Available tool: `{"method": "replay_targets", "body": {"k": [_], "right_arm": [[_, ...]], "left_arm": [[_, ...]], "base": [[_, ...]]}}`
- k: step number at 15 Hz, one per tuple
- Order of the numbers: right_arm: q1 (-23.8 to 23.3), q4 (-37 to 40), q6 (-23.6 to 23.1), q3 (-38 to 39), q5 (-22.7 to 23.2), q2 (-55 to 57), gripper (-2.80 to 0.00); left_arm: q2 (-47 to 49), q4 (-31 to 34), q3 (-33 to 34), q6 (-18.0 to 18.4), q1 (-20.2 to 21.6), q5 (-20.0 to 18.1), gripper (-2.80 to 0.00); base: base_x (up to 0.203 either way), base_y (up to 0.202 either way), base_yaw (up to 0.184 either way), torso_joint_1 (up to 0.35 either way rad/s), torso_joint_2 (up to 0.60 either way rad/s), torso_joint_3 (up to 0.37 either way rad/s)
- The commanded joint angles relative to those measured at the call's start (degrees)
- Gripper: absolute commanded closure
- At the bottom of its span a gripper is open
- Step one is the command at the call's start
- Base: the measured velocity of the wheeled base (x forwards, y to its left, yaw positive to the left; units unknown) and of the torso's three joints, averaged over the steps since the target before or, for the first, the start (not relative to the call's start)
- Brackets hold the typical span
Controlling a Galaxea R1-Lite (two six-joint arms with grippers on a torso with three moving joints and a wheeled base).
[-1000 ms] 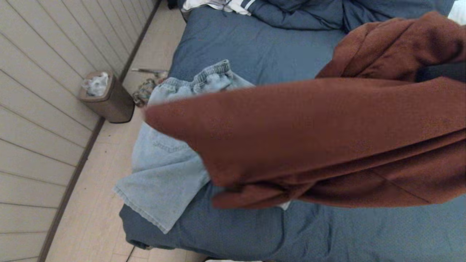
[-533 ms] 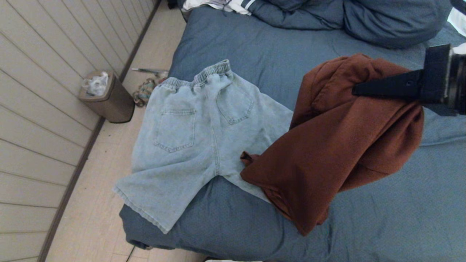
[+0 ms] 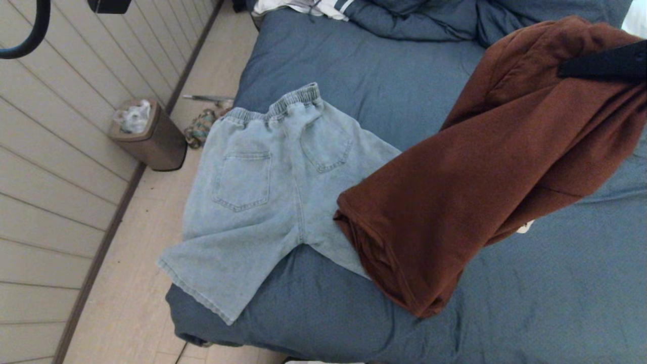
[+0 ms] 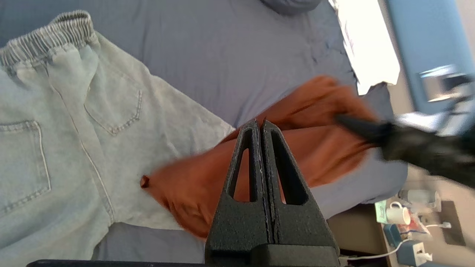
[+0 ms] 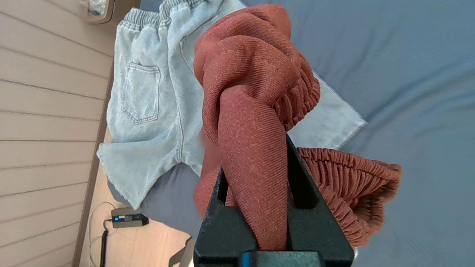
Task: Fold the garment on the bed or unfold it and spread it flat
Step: Unford the brown shorts
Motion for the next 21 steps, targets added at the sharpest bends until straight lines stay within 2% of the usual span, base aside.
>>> {"method": "replay_targets", "body": {"k": [1, 5, 12, 14, 17, 21], "right_arm": [[-0.23, 8.35, -0.02, -8.01, 0.11, -2.1, 0.0], [-0.37, 19.29, -0.09, -18.82, -0.12, -3.74, 0.0], [2.97, 20.19, -2.09, -18.97, 0.14, -17.1, 0.0], [1.71, 20.08, -2.73, -19.03, -0.35, -19.55, 0.0], [-2.54, 20.17, -3.4, -18.95, -0.47, -18.79, 0.0], [-5.23, 20.22, -5.15, -18.48, -0.62, -11.01, 0.0]], "left_arm": [[0.02, 0.16, 0.27, -0.81, -0.01, 0.16, 0.0], [-1.81, 0.11, 2.3, -1.14, -0.01, 0.23, 0.0], [-4.05, 0.07, 4.82, -1.61, -0.01, 0.16, 0.0], [-3.98, 0.07, 5.06, -2.22, -0.01, 0.16, 0.0], [-4.03, 0.07, 6.33, -2.82, -0.01, 0.07, 0.0], [-4.88, -1.15, 9.54, -3.25, -0.01, -0.27, 0.0]], "base": [[0.0, 0.0, 0.0, 0.0, 0.0, 0.0], [0.0, 0.0, 0.0, 0.0, 0.0, 0.0], [0.0, 0.0, 0.0, 0.0, 0.0, 0.0], [0.0, 0.0, 0.0, 0.0, 0.0, 0.0], [0.0, 0.0, 0.0, 0.0, 0.0, 0.0], [0.0, 0.0, 0.0, 0.0, 0.0, 0.0]]}}
